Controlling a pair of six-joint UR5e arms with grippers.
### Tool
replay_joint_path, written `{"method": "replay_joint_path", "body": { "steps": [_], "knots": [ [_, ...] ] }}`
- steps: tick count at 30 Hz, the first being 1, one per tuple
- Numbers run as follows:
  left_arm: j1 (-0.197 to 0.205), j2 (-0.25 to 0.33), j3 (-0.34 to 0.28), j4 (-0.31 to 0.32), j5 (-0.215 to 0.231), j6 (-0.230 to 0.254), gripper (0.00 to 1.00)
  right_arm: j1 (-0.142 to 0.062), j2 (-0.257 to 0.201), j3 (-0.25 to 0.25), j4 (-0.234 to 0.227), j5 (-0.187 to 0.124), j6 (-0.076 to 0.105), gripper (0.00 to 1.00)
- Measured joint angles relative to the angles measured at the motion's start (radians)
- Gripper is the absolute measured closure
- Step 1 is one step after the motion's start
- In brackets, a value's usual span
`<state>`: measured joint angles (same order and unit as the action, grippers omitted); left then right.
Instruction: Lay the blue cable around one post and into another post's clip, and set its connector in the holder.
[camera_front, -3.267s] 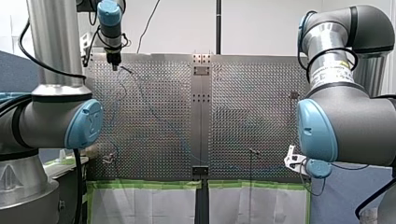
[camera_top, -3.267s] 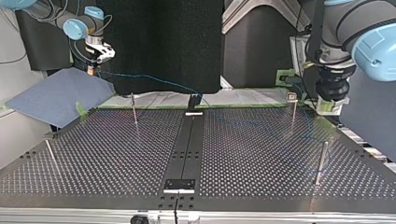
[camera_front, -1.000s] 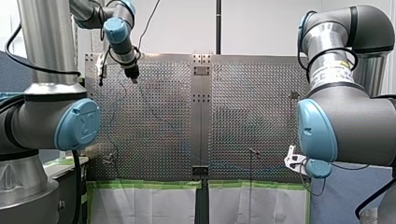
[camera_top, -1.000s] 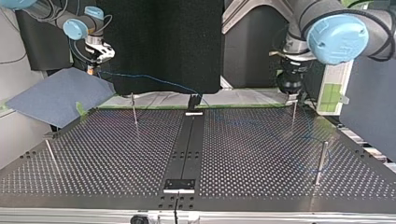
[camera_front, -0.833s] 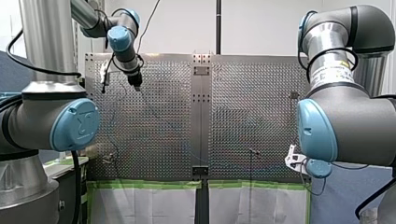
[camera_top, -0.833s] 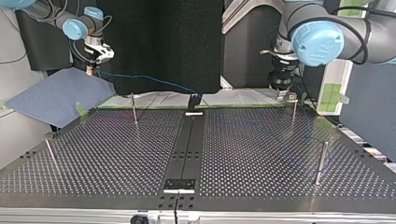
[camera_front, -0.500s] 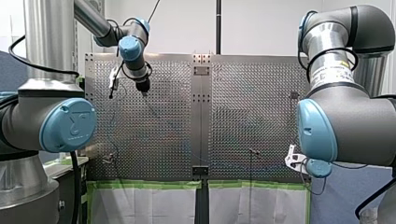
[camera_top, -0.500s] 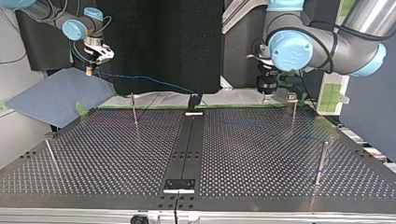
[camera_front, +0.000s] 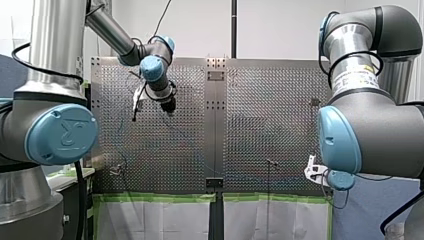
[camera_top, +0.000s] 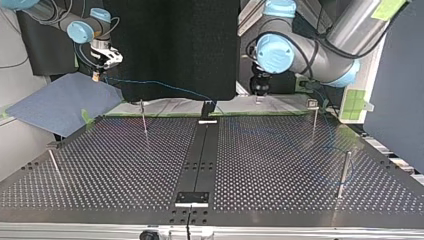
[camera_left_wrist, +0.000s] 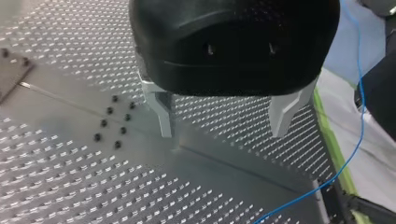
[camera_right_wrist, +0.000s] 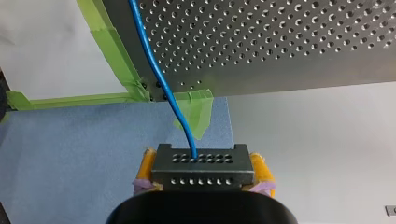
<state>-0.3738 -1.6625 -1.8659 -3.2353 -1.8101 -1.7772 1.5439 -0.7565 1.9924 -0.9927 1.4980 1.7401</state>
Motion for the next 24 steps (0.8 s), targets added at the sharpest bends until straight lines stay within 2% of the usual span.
{"method": "replay_joint_path", "body": {
  "steps": [8,12,17,24],
  "knots": [
    [-0.073,-0.073,-0.061,0.073,-0.063,-0.059,0.0,0.001,0.0,0.0,0.004,0.009,-0.004,1.0],
    [-0.109,-0.109,-0.097,0.109,-0.081,-0.047,0.0,0.002,0.0,0.0,0.004,0.011,-0.004,1.0],
    [-0.151,-0.151,-0.117,0.151,-0.08,-0.029,0.0,0.003,0.0,0.0,0.005,0.019,-0.004,1.0],
    [-0.209,-0.209,-0.075,0.209,-0.051,-0.031,0.0,0.006,0.0,0.0,0.006,0.032,-0.004,1.0]
  ]
}}
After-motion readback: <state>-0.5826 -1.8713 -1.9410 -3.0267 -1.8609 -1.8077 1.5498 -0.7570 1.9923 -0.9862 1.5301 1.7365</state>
